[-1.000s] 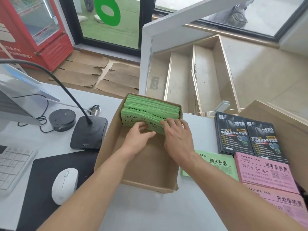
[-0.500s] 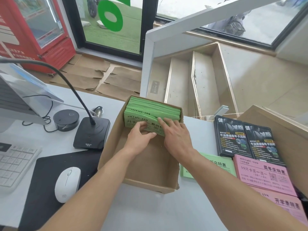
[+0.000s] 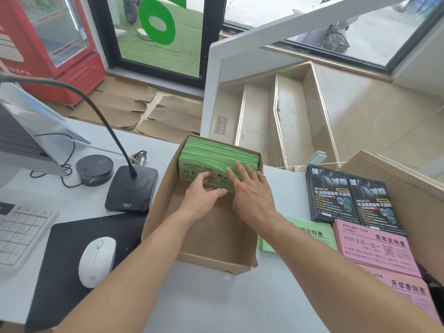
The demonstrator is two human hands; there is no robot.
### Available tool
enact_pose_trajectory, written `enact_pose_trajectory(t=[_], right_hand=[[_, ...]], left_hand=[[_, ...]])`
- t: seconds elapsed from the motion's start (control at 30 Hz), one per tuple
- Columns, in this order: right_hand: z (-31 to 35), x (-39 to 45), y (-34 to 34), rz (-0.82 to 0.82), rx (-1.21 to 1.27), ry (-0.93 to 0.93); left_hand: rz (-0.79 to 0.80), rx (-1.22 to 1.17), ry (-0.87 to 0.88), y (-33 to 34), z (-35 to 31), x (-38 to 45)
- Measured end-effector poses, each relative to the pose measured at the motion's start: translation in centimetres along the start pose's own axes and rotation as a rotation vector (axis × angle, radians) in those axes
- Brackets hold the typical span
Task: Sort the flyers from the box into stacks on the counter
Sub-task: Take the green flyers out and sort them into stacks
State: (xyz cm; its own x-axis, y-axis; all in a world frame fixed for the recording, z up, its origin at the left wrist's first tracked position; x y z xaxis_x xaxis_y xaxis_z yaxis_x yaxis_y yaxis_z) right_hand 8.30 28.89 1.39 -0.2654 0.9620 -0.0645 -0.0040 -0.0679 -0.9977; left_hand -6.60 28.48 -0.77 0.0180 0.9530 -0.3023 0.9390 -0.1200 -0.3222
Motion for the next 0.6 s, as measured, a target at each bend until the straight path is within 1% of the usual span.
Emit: enact_pose_trajectory(t=[0.17, 0.27, 0.43, 0.53, 0.6], right_hand=[[0.08, 0.14, -0.60, -0.032, 0.014, -0.020], [0.47, -0.17, -0.29, -0.097, 0.024, -0.079], [0.66, -0.02, 0.06, -0.189, 0.015, -0.093], [0.83, 0.33, -0.30, -0.120, 0.028, -0.085], [0.59, 0.57, -0.72, -0.069, 0.057, -0.039]], left_hand=[[0.006, 0.000, 0.014, 0.06, 0.06, -0.09], [0.007, -0.022, 0.016, 0.10, 0.16, 0.00], [0.044, -0.052, 0.014, 0.17, 0.47, 0.23], [0.084, -0.077, 0.038, 0.25, 0.55, 0.49], [0.127, -0.096, 0.047, 0.29, 0.50, 0.61]])
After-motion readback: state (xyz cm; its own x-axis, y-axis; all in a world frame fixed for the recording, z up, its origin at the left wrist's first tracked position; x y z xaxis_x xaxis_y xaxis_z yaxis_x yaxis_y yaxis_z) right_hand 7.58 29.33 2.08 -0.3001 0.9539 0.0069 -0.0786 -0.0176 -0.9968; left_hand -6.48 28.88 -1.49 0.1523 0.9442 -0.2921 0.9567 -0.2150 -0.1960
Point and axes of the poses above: each hand's wrist, its own x-axis towards the middle knuckle, its own y-axis out of the palm, z = x × y, the point moved 2 cm from there along x, towards the middle knuckle, and after that the axes turned 8 degrees about x, right-handed, at the moved point
